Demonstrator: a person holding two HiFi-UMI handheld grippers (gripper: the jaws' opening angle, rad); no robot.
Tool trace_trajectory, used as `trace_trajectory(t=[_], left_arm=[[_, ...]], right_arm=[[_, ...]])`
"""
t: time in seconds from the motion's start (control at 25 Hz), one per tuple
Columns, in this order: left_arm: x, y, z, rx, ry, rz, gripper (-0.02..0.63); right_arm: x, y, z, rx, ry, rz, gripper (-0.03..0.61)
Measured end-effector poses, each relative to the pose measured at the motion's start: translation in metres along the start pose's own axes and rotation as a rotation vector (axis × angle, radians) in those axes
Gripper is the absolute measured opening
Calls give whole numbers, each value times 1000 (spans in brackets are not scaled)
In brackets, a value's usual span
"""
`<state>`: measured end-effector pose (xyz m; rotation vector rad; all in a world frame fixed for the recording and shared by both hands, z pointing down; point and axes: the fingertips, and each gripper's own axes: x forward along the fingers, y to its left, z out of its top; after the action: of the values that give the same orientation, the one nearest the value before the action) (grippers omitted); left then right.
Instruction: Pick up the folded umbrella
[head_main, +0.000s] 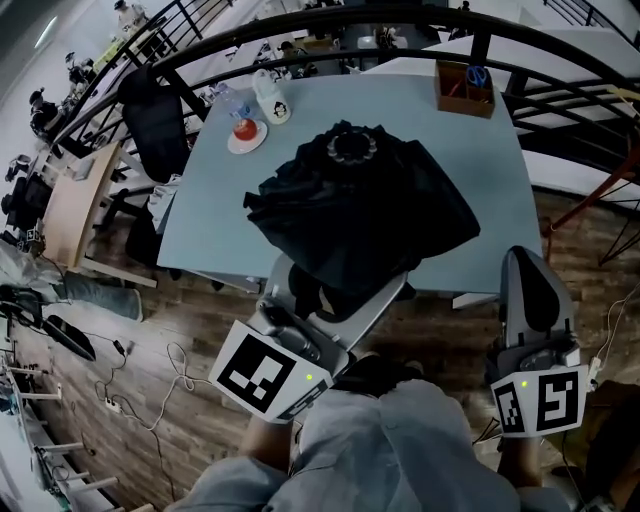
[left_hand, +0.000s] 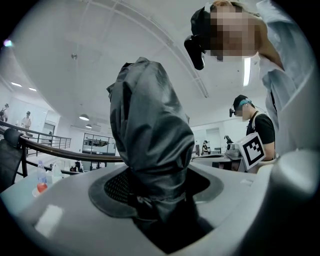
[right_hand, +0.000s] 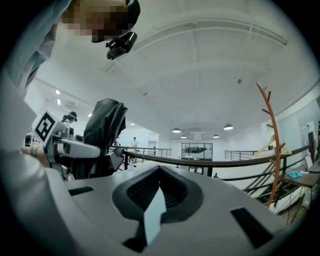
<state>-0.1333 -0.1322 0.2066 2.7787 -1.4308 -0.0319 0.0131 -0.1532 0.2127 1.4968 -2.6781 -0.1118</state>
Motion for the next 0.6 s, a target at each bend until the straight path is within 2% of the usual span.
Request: trace_trajectory(t=[0.32,0.6], left_arm=[[-2,2,1,-24,-17,17,291],[6,-4,-6,-15,5,0,291]], right_arm=[[5,4,-3,-5,4,33,0],[-1,-4,-5,0,8,7,0]])
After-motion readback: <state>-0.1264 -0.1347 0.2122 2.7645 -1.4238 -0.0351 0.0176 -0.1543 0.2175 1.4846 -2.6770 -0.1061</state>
